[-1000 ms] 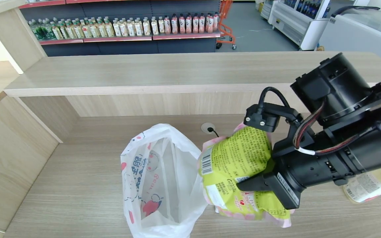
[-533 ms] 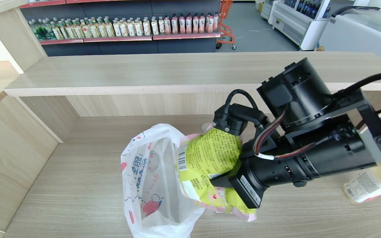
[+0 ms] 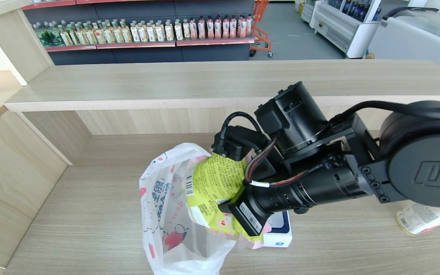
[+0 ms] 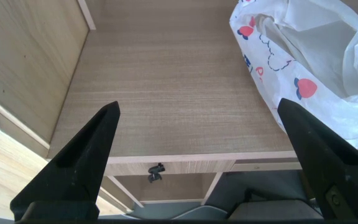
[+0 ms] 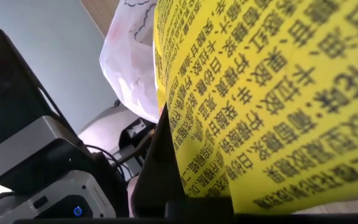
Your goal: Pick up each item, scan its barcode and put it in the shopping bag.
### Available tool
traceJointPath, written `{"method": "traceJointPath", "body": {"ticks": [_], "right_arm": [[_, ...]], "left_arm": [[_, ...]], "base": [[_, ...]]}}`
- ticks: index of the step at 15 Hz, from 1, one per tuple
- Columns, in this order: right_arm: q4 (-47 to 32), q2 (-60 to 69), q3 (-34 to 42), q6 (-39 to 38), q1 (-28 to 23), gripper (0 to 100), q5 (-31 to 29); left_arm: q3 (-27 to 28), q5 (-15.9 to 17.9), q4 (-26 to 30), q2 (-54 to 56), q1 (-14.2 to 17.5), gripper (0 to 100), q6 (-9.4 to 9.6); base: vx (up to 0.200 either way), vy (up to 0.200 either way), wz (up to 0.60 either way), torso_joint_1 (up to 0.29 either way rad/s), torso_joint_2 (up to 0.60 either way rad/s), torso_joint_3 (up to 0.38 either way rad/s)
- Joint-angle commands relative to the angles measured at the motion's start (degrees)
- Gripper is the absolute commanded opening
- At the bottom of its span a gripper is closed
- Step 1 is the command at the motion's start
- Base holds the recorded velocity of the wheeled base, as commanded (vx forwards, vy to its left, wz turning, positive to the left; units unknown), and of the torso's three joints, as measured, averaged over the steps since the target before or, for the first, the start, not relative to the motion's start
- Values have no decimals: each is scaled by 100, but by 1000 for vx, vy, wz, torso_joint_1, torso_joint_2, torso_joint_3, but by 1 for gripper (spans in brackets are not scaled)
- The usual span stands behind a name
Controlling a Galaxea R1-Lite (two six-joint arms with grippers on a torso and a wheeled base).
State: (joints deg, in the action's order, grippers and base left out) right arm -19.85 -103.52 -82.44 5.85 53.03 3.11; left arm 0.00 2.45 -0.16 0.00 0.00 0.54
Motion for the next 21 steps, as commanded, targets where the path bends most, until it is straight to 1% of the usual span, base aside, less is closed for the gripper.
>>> {"method": "traceJointPath", "body": {"ticks": [1,4,8,10,18,19,21], "right_arm": [[-2,-274,-211,4,94,0,-12],[-10,-485,-430,4,208,0,-153],[-10,-652,-439,21,225,0,-381],[-28,-634,-448,259,225,0,-487],[-63,-616,-307,338,261,0,-478],[-63,-616,-307,329,261,100,-478],[-19,-616,-307,294,261,100,-460]], "left_arm": [[0,1,-2,-9,0,100,-1],[0,1,-2,-9,0,100,-1],[0,1,-2,-9,0,100,-1],[0,1,-2,-9,0,100,-1],[0,1,-2,-9,0,100,-1],[0,1,-2,-9,0,100,-1],[0,1,-2,-9,0,100,-1]], "base": [[0,0,0,0,0,0],[0,0,0,0,0,0],[0,0,0,0,0,0],[0,0,0,0,0,0],[0,0,0,0,0,0],[0,0,0,0,0,0],[0,0,0,0,0,0]]}}
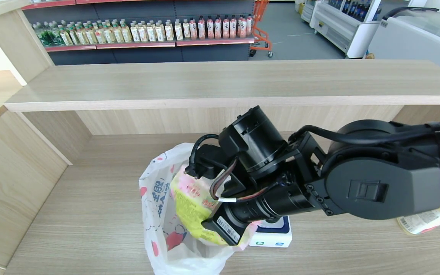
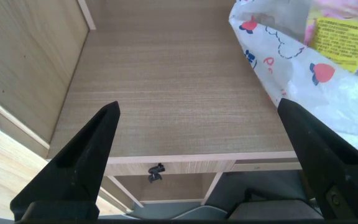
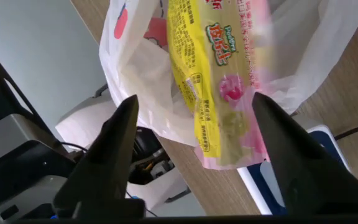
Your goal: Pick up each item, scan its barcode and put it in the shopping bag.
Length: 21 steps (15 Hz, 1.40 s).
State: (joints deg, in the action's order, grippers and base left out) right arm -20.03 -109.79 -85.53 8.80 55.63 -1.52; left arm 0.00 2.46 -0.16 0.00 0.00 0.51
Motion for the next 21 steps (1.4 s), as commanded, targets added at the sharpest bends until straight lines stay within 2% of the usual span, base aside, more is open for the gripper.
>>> {"method": "traceJointPath", "body": {"ticks": [1,4,6,10,13,15,16,18,19,21], "right_arm": [[-1,19,1,-19,1,100,12],[43,36,-8,-80,10,100,29],[614,54,-8,-72,18,100,64],[1054,344,45,-19,10,100,170],[957,1645,634,-63,-184,100,100],[78,2612,845,-72,-1027,100,-269],[-388,2963,880,-221,-1695,100,-595],[-1390,3561,1223,-880,-2970,100,-674],[-2225,3912,1451,-1205,-3374,100,-621],[-2699,4668,2031,-2049,-3480,100,-436]], "left_arm": [[0,0,-2,-9,0,100,2],[0,0,-2,-9,0,100,2],[0,0,-2,-9,0,100,2],[0,0,-2,-9,0,100,2],[0,0,-2,-9,0,100,2],[0,0,-2,-9,0,100,2],[0,0,-2,-9,0,100,2],[0,0,-2,-9,0,100,2],[0,0,-2,-9,0,100,2],[0,0,-2,-9,0,100,2]], "base": [[0,0,0,0,0,0],[0,0,0,0,0,0],[0,0,0,0,0,0],[0,0,0,0,0,0],[0,0,0,0,0,0],[0,0,0,0,0,0],[0,0,0,0,0,0],[0,0,0,0,0,0],[0,0,0,0,0,0],[0,0,0,0,0,0]]}}
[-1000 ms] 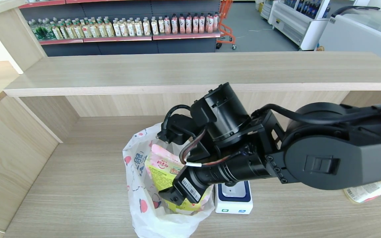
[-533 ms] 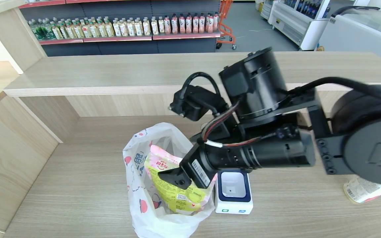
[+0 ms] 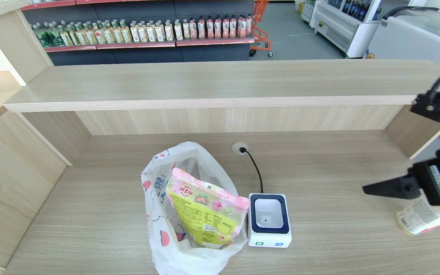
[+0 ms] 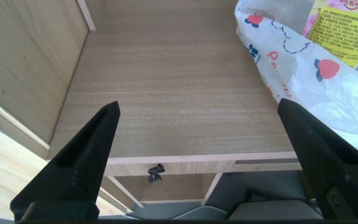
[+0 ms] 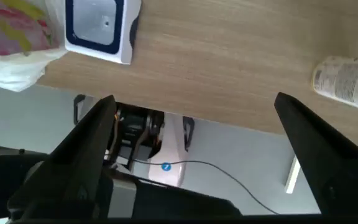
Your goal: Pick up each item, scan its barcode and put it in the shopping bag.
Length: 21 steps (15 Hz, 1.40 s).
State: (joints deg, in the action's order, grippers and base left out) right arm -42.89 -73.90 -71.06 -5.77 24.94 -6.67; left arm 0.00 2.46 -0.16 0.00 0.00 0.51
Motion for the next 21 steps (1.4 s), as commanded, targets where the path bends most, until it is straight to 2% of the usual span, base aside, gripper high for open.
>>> {"method": "traceJointPath", "body": {"ticks": [1,3,5,7,16,18,21], "right_arm": [[-686,1484,883,-610,-446,100,122],[-1020,2116,1498,-610,-464,100,104],[-1002,2222,1727,-627,-569,100,78],[-985,2160,1709,-619,-719,100,78],[-879,2143,1841,-610,-736,100,60],[-871,2125,1868,-610,-745,100,52],[-563,1914,1912,-610,-1097,100,-71]], "left_arm": [[0,0,-2,-9,0,100,2],[0,0,-2,-9,0,100,2],[0,0,-2,-9,0,100,2],[0,0,-2,-9,0,100,-25],[0,0,-2,-9,-9,100,-42],[0,0,-2,-9,0,100,-42],[0,0,-2,-9,0,100,-42]], "base": [[0,0,0,0,0,0],[0,0,0,0,0,0],[0,0,0,0,0,0],[0,0,0,0,0,0],[0,0,0,0,0,0],[-200,0,0,7,0,2],[-200,0,0,10,2,-2]]}}
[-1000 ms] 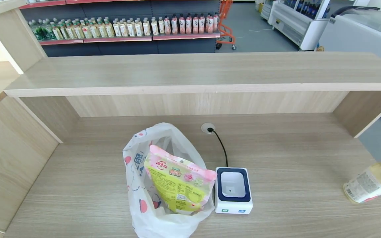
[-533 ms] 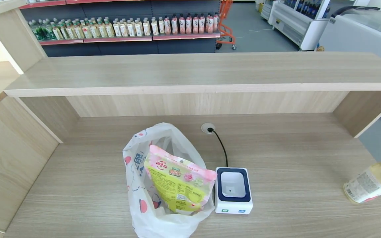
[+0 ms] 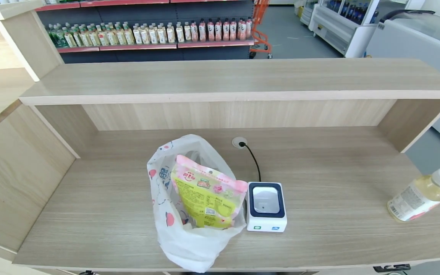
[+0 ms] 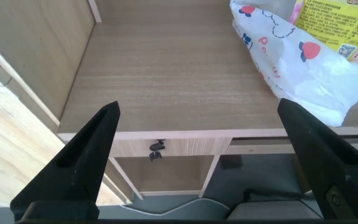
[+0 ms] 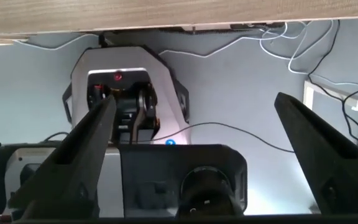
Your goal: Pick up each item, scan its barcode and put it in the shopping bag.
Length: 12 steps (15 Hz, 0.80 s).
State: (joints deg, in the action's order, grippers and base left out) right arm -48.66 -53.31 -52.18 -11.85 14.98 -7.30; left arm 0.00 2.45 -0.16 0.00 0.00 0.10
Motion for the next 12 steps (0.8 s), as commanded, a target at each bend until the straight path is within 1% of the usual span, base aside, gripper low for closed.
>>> {"method": "traceJointPath", "body": {"ticks": [1,2,4,5,7,8,10,12], "right_arm": [[199,-241,32,25,-268,100,-8],[270,-294,32,104,-400,100,-8],[454,-382,50,332,-690,100,18],[762,-479,120,508,-980,100,36],[1404,-602,357,833,-1428,100,150],[1694,-637,515,1097,-1744,100,282],[2151,-593,814,1528,-2201,100,572],[2239,-487,955,1695,-2368,100,792]], "left_arm": [[0,1,-2,-9,0,100,-1],[0,1,-2,-9,0,100,-1],[0,1,-2,-9,0,100,8],[0,1,-2,-9,0,100,8],[0,1,-2,-9,0,100,25],[0,1,-2,-9,0,100,25],[0,1,-2,-9,0,100,17],[0,1,-2,-9,0,100,8]], "base": [[-200,0,0,-7,-12,7],[-200,0,0,-12,-7,2],[0,0,0,0,0,0],[0,0,0,0,0,0],[0,-200,0,-12,-2,9],[0,-200,0,22,2,-7],[0,-200,0,5,10,2],[0,-200,0,2,0,5]]}}
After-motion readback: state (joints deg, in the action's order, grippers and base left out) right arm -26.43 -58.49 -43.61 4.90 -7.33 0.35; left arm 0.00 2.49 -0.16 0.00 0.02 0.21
